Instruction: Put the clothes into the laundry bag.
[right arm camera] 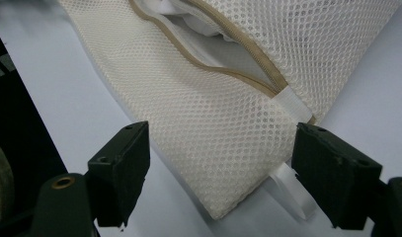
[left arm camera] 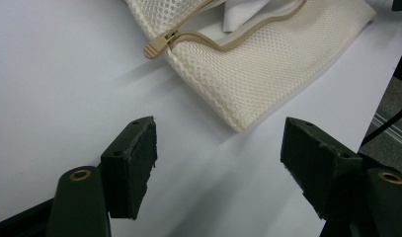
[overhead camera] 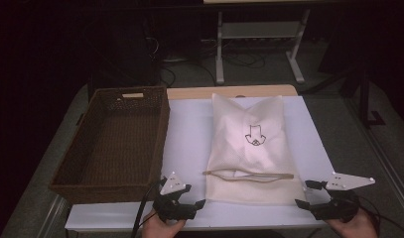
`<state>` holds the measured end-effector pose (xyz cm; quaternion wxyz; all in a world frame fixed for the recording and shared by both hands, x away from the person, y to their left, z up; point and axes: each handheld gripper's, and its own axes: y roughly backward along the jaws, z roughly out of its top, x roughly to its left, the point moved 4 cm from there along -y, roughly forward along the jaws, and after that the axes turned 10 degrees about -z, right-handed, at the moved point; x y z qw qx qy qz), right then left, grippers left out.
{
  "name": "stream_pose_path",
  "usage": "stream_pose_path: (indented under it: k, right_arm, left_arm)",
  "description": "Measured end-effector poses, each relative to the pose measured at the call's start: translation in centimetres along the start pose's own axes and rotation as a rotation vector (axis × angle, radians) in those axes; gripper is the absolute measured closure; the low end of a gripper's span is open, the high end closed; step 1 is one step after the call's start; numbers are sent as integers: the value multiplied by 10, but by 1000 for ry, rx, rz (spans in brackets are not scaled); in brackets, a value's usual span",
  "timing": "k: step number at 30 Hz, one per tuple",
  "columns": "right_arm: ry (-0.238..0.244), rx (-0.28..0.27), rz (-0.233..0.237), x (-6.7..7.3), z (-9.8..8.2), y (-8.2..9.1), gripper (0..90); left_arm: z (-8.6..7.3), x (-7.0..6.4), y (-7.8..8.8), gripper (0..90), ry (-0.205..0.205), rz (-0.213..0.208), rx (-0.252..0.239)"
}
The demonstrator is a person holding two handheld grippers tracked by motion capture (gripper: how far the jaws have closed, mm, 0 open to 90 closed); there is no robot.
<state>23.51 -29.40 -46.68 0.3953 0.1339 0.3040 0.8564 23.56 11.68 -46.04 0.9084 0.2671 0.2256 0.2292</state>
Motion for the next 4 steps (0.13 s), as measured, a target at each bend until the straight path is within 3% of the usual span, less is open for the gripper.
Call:
stream_pose_path:
  k: [4]
  right_arm:
    - [3,4,-9,2,-2,1,215]
  left_arm:
    - [1,1,1,289,0,-2,-1]
